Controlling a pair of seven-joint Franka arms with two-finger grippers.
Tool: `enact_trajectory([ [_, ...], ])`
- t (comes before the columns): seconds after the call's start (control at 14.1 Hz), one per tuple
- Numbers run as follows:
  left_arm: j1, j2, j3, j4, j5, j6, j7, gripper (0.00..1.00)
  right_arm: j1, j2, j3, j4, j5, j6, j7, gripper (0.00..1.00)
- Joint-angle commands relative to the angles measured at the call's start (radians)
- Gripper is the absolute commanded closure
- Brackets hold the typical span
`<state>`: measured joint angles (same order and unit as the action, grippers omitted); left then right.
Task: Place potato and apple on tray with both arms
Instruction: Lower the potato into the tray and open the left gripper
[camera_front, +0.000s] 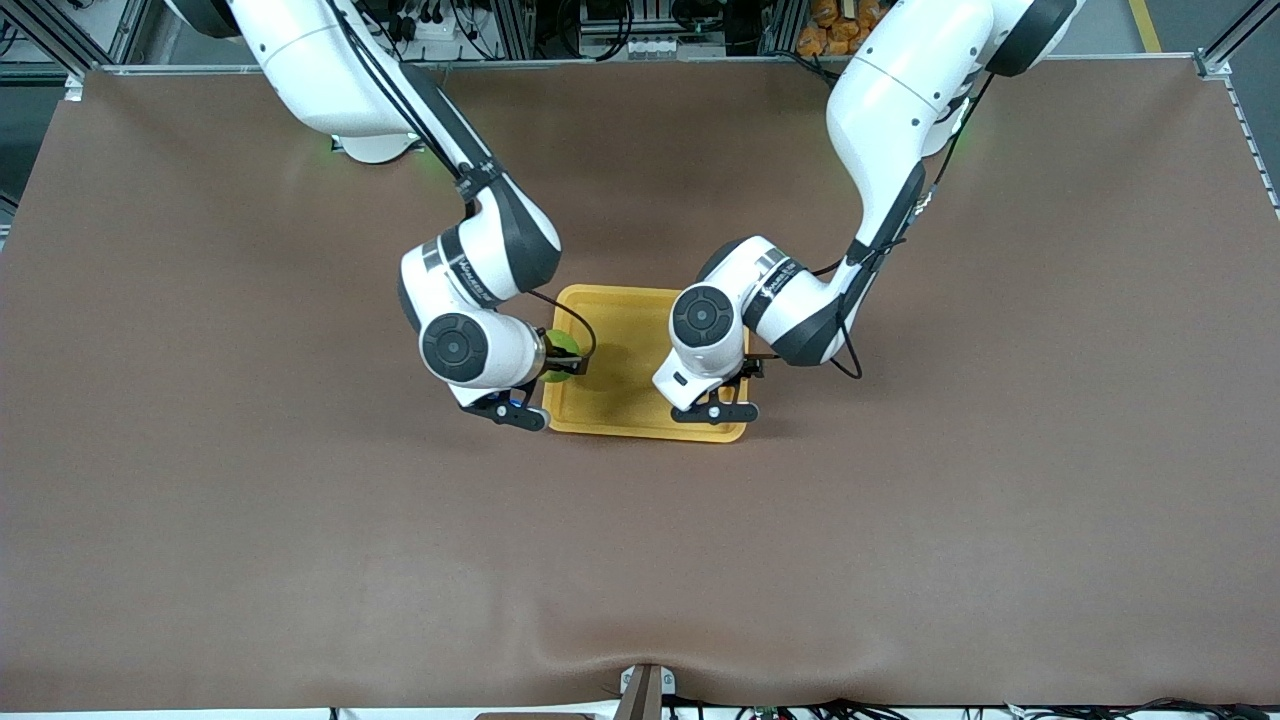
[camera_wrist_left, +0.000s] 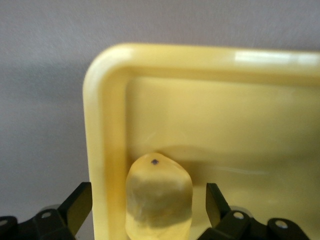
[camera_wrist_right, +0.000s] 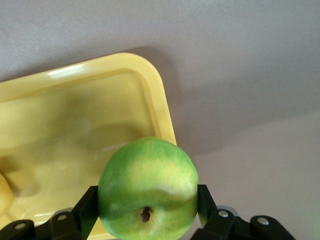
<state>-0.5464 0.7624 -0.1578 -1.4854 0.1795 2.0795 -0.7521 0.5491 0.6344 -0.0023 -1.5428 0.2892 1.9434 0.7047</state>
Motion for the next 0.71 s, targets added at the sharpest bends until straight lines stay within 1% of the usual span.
enact_trajectory([
  [0.0,0.034,-0.066,0.003,0.002,0.023,-0.059,-0.013,0.0,0.026,0.005,-0.01,-0.011,0.013,0.023,0.036,0.72],
  [0.14,0.075,-0.13,0.0,0.0,0.015,-0.11,-0.004,0.0,0.034,0.011,-0.01,-0.025,0.013,0.054,0.044,0.72],
  [0.64,0.212,-0.38,-0.009,0.002,0.014,-0.284,0.043,0.0,0.052,0.037,-0.01,-0.026,0.013,0.097,0.062,0.71],
])
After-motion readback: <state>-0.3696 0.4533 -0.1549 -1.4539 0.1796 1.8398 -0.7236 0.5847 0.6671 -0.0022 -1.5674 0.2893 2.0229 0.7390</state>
